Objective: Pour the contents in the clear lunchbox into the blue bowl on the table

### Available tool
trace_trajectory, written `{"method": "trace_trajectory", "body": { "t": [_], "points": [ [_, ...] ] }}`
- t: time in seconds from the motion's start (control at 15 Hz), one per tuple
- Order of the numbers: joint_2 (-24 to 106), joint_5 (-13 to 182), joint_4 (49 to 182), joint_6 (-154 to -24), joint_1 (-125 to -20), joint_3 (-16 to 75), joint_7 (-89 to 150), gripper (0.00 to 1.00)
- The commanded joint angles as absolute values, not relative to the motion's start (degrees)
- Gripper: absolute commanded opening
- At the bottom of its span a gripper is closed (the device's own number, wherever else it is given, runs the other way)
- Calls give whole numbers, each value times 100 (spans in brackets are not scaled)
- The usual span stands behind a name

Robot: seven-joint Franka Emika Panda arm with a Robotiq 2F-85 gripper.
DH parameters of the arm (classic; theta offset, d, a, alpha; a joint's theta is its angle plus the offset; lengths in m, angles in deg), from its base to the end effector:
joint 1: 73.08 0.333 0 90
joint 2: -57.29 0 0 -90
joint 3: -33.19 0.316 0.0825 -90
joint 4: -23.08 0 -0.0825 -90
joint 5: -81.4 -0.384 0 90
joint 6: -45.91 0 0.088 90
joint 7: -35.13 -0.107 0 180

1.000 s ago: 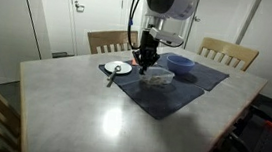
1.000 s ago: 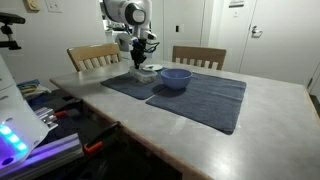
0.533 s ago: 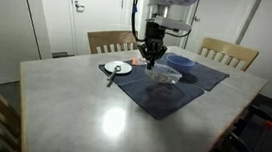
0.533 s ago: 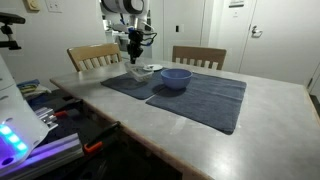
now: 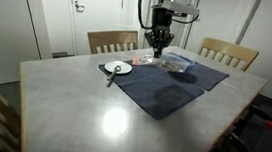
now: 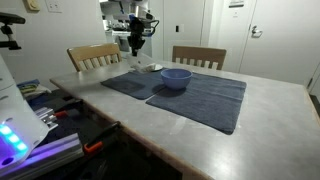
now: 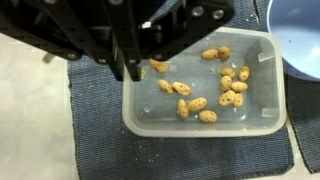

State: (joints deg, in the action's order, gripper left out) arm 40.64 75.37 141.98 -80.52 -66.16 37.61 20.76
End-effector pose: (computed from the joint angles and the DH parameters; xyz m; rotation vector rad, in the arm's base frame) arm 0.5558 0.1145 0.2769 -3.0598 0.1894 0.2728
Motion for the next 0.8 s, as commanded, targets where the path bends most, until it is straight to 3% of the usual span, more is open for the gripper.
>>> {"method": "trace_trajectory", "body": {
  "t": [0.0,0.33,0.4,0.73],
  "points": [
    [4529,7571,14486,-8017,-6705,3686,2251,2],
    [4934,7381,14715,-8093,-6914,3606,2652,2],
    [4655,7510,14445,-8043,-6817,3637,2396,9],
    [4811,7498,14563,-8043,-6895,3610,2498,9]
  ]
}}
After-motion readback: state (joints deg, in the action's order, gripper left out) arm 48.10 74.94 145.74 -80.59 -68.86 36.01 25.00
